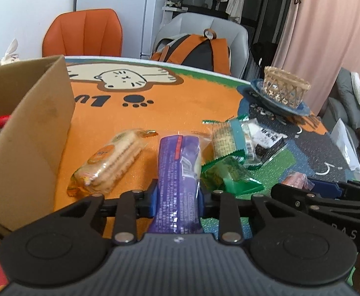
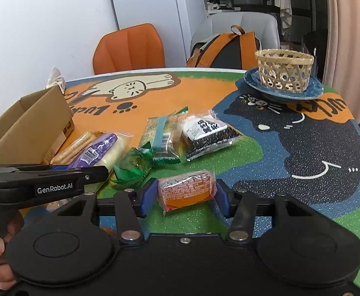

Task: Organize snacks
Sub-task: 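Lift the purple roll with the left tool while the right lifts the orange packet, then carry the purple roll in the left tool while the right carries the orange packet to the box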

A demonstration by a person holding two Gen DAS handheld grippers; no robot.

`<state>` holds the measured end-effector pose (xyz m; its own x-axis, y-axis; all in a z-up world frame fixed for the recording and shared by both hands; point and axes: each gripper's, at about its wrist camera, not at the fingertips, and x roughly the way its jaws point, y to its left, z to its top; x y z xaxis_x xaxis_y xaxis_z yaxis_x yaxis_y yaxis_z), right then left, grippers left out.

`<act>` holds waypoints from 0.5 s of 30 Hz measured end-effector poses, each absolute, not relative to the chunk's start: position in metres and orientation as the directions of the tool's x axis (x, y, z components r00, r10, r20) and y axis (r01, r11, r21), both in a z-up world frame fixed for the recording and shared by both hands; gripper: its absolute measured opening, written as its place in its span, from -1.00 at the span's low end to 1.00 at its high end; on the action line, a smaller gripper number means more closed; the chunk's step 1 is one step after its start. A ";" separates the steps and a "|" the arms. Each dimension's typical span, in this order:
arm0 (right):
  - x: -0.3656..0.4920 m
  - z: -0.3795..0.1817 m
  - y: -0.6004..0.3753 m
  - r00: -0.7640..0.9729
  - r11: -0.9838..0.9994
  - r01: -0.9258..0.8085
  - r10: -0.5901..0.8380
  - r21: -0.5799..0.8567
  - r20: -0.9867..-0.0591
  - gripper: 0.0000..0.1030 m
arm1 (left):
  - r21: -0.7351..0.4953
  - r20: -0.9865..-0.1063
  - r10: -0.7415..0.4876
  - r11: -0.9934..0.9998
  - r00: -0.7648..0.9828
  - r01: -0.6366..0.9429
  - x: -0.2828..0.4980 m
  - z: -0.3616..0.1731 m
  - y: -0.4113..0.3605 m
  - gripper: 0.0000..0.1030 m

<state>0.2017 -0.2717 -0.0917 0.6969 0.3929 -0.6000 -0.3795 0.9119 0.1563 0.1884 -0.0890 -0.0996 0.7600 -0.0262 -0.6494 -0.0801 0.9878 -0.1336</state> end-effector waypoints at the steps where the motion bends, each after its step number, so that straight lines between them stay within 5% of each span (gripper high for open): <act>1: 0.201 -0.089 -0.271 0.700 0.912 -0.380 0.393 0.154 -0.596 -0.01 | -0.138 -0.644 -0.030 0.987 0.764 -0.078 0.187 -0.097 -0.088 -0.44; 15: 0.185 -0.050 -0.248 0.733 0.894 -0.430 0.425 0.123 -0.531 -0.02 | -0.170 -0.552 -0.026 0.982 0.834 -0.083 0.161 -0.050 -0.073 -0.44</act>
<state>0.1851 -0.2485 -0.0500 0.7326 0.4255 -0.5313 -0.4301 0.8944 0.1231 0.1605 -0.0726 -0.0503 0.8335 -0.0255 -0.5519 -0.0827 0.9819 -0.1704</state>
